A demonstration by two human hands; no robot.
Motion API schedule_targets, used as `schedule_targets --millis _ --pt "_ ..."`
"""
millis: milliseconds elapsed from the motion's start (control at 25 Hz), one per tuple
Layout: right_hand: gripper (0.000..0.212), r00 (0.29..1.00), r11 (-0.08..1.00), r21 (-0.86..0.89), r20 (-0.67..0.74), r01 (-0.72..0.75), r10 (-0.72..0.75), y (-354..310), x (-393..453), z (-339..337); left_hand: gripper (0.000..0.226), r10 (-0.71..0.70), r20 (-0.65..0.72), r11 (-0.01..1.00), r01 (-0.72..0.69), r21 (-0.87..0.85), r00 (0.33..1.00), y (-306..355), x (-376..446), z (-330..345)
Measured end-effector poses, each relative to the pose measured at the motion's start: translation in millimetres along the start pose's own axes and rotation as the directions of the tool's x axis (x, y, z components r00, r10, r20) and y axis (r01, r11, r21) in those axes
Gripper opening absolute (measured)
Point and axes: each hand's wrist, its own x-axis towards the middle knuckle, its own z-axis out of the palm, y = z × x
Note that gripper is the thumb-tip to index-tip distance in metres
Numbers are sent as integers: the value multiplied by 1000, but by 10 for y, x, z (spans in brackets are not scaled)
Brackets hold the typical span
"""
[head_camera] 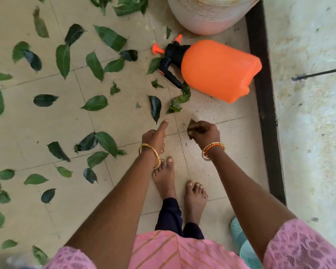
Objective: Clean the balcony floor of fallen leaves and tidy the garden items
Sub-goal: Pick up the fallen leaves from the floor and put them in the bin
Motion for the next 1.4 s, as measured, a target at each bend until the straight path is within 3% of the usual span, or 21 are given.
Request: schedule_targets --millis 80,160,280,400,480,520,600,680,800,920,1000,1160,1200,1280,1320,1400 --pt "37 989 977 199 139 -74 46 -273 -372 33 57 -24 29 999 23 42 999 36 -190 -49" --pt "52 982 986 163 190 -41 9 -511 -675 62 65 -30 65 998 26 65 997 79 -354 -73" --pt "61 983 998 39 174 56 -62 -773 -885 73 42 -21 96 1000 23 -14 995 163 -500 -131" --pt "46 947 973 224 321 -57 -19 -983 -832 51 40 -123 87 976 136 -170 989 217 -472 -264" --pt "28 943 975 201 332 -91 20 -1067 -669 111 42 -179 99 936 200 -291 979 262 -372 -417" --pt "27 962 991 113 269 -67 35 -1058 -548 155 41 -186 101 927 209 -311 977 286 -329 -492" --pt "47 988 962 -266 152 60 -19 -927 -216 260 39 -177 73 940 190 -283 982 333 -240 -628" --pt "75 978 772 -612 200 171 -58 -765 90 374 40 -170 22 959 171 -225 985 338 -128 -725" --pt "89 974 596 -773 207 218 -88 -621 489 526 39 -175 -3 968 172 -181 985 267 169 -754" --pt "84 969 513 -822 198 247 -149 -528 773 622 34 -203 39 957 206 -205 978 167 372 -685" --pt "74 959 513 -813 198 275 -201 -407 853 679 37 -216 78 951 228 -210 973 121 399 -647" --pt "50 943 534 -798 122 279 -310 -551 752 611 75 -249 188 965 260 -34 950 86 296 -618" --pt "43 939 534 -793 133 293 -317 -592 585 617 70 -258 222 964 265 -1 940 57 264 -580" --pt "36 892 561 -740 117 371 -436 -653 377 620 23 -279 277 959 281 34 919 104 168 -595" --pt "37 877 543 -754 89 369 -472 -416 266 530 12 -310 251 951 305 58 917 103 140 -599" --pt "37 954 593 -751 179 290 -239 78 237 449 10 -311 227 943 329 -45 923 41 283 -622"
